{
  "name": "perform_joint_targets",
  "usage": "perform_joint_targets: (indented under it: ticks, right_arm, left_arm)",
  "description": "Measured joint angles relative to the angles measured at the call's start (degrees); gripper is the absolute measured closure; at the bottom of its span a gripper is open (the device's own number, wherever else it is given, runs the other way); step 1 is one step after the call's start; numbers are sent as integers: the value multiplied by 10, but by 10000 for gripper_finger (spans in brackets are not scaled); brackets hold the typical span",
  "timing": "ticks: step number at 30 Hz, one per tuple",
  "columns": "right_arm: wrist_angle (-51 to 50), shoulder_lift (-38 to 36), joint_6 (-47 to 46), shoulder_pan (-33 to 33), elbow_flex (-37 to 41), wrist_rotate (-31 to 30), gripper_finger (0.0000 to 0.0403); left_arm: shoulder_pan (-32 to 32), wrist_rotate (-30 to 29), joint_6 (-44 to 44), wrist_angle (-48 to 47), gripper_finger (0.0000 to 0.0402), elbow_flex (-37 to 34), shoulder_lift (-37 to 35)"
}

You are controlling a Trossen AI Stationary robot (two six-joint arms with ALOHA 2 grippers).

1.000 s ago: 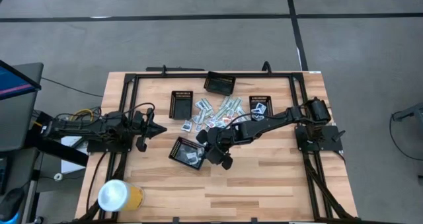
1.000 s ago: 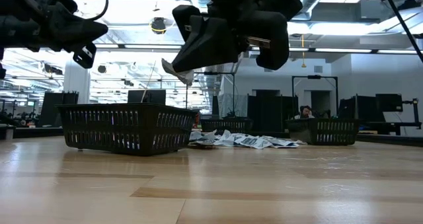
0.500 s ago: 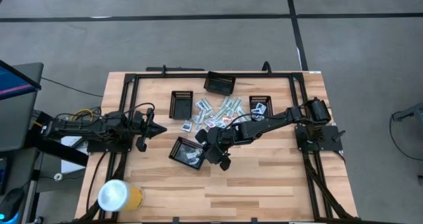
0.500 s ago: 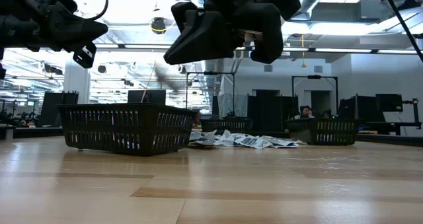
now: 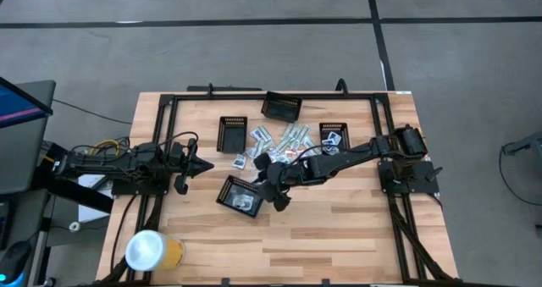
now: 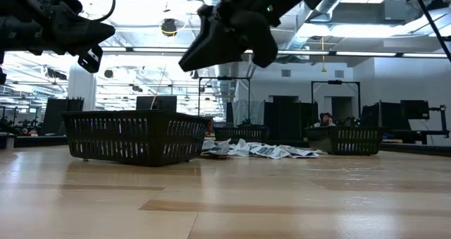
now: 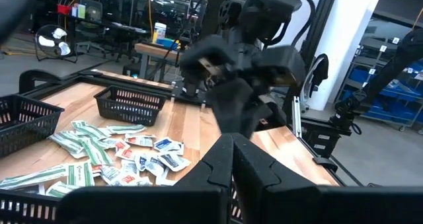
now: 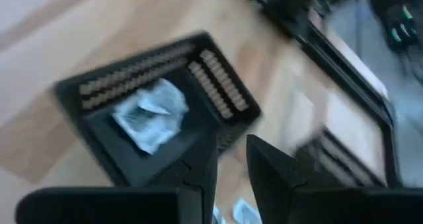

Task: Pick & Place First Aid Supplies
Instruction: Put the white towelette pack into the bottom black bin

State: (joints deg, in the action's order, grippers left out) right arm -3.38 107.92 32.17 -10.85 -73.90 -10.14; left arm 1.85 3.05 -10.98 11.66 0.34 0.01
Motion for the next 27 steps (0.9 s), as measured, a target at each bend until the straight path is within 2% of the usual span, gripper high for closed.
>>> perform_joint_targets:
  ticks: [2, 6, 10, 16, 27]
  right_arm:
    - [-24, -4, -49, 0, 0, -22, 332]
    - [-78, -8, -134, 3, 0, -18, 333]
    - [-136, -8, -178, 3, 0, -18, 333]
    - [-161, -8, -181, 11, 0, -11, 333]
    - [-165, -7, -154, 57, 0, 77, 333]
  left_arm:
    - [0, 0, 0, 0, 394, 0, 0]
    - [0, 0, 0, 0, 394, 0, 0]
    - [0, 0, 0, 0, 394, 0, 0]
    - [0, 0, 0, 0, 394, 0, 0]
    - [0, 0, 0, 0, 394, 0, 0]
